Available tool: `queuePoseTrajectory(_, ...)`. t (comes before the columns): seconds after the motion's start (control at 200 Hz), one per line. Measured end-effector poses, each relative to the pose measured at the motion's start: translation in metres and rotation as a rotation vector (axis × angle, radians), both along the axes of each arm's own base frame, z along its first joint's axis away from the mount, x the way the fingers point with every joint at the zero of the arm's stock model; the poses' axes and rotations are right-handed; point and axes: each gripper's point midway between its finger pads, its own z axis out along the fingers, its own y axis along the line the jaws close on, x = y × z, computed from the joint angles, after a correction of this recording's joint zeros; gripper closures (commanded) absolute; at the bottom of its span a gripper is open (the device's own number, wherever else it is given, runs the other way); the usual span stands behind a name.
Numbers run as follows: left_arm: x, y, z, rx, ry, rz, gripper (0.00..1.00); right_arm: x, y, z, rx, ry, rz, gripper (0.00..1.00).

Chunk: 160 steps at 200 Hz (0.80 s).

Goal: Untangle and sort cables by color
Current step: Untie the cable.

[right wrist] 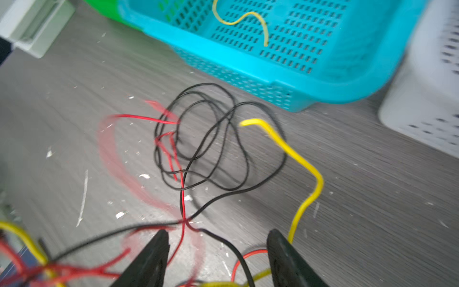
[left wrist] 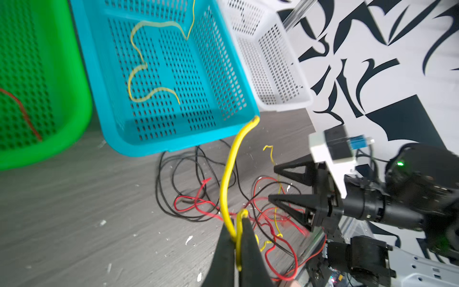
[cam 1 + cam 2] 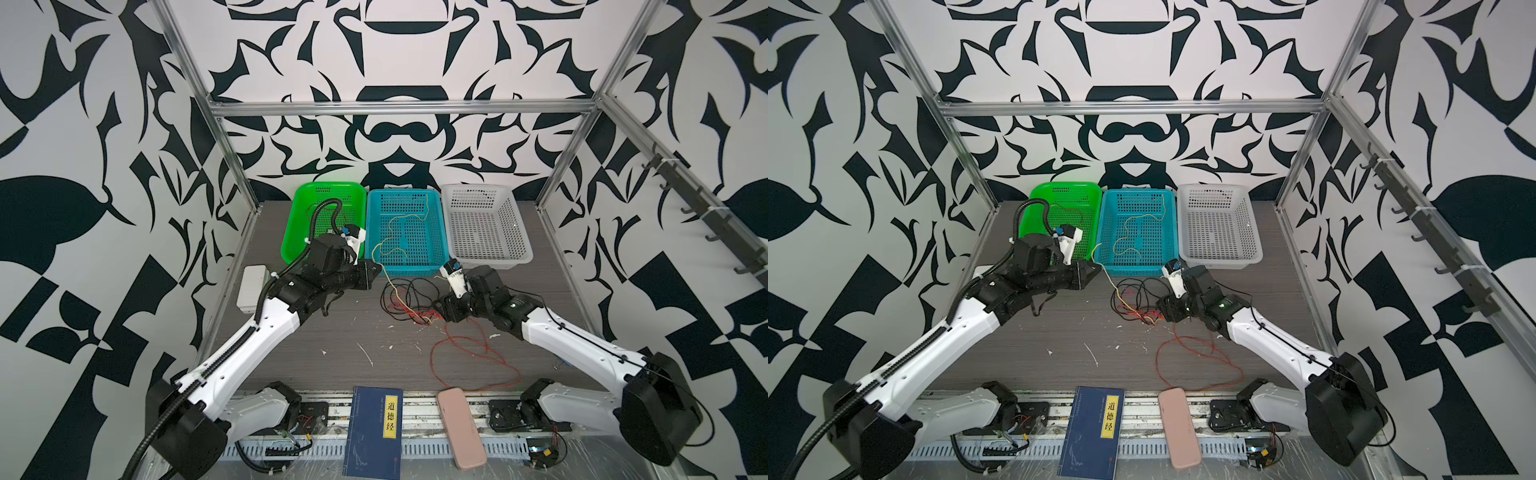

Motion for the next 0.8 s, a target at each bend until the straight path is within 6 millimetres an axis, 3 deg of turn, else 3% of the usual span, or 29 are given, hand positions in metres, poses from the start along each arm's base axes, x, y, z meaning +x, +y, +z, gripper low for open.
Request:
queuePoseTrajectory(0.16,0.008,0.012,0.004,0.118,-0.073,0.016,1.0,-0.006,0.015,0.013,0.066,-0.001,0.082,0.32)
queuePoseTrajectory(0.345,0.027,0.027,0.002,0.264,-0.148,0.067,1.0,0.011,0.035,0.058,0.137,-0.088,0.136,0.32)
queuePoseTrajectory(0.48,0.04,0.035,0.019,0.332,-0.233,0.099,1.0,0.029,0.056,0.08,0.189,-0.122,0.178,0.27)
queuePoseTrajectory(0.635,0.046,0.037,0.042,0.354,-0.313,0.102,1.0,0.034,0.082,0.091,0.25,-0.124,0.279,0.22)
queuePoseTrajectory(0.8,0.047,0.036,0.049,0.356,-0.337,0.092,1.0,0.032,0.12,0.115,0.292,-0.176,0.422,0.27)
